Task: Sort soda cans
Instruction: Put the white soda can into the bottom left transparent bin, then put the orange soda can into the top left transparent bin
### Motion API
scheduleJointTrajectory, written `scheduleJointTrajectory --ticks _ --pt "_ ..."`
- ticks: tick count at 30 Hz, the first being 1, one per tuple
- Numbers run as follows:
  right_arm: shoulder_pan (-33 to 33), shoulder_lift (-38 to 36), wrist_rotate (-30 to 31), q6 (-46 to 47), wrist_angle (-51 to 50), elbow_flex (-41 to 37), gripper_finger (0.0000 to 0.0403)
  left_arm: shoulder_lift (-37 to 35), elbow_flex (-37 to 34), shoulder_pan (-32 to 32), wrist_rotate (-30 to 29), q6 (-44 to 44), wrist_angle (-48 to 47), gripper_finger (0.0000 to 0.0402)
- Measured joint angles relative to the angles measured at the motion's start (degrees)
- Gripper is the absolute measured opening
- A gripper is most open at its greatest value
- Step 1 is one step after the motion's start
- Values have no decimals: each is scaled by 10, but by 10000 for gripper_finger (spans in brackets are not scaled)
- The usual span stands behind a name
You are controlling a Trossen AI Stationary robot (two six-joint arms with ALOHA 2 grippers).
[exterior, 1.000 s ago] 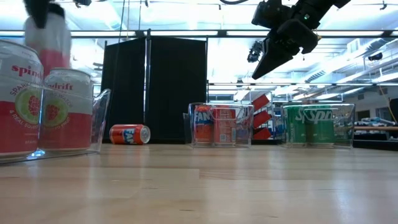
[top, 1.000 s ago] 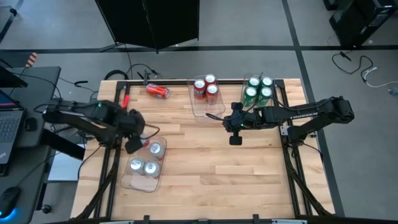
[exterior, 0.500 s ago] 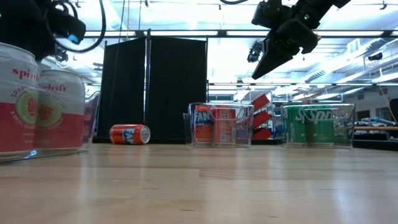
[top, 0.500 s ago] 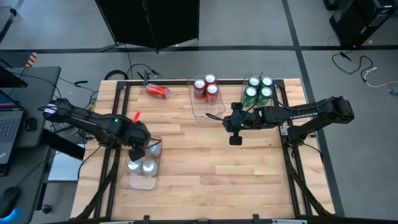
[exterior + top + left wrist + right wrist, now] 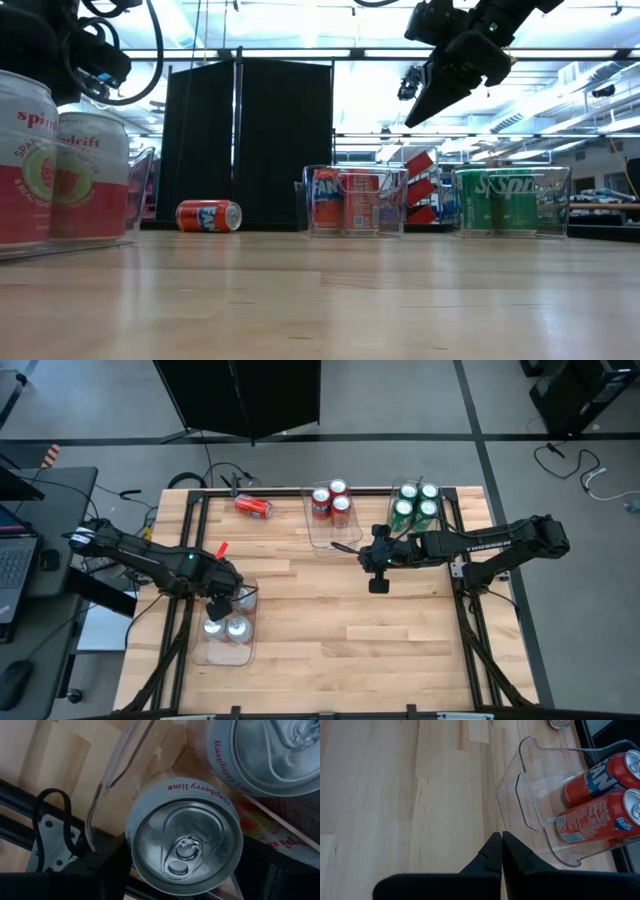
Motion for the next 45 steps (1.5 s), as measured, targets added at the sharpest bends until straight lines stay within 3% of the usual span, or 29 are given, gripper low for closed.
scheduleJointTrajectory --ticks 2,5,7,15,23,27,30,38,45 --pt "0 0 0 0 0 0 0 0 0 0 1 -3 0 301" --pt "0 0 0 0 0 0 0 0 0 0 5 -3 -1 368" --pt "0 0 0 0 0 0 0 0 0 0 13 -2 -1 383" --pt "0 0 0 0 1 0 0 0 13 0 28 -3 -14 345" --pt "0 0 0 -1 9 0 0 0 125 2 38 15 -78 328" --pt "0 0 0 -10 31 0 0 2 191 25 -37 58 -110 291" --pt "-1 0 -14 -16 52 0 0 18 230 68 -101 112 -125 241" --pt "-2 2 -35 -29 113 0 0 94 264 229 -197 362 -61 27" --pt "-18 2 -56 -29 228 -34 0 151 264 396 -212 536 97 4"
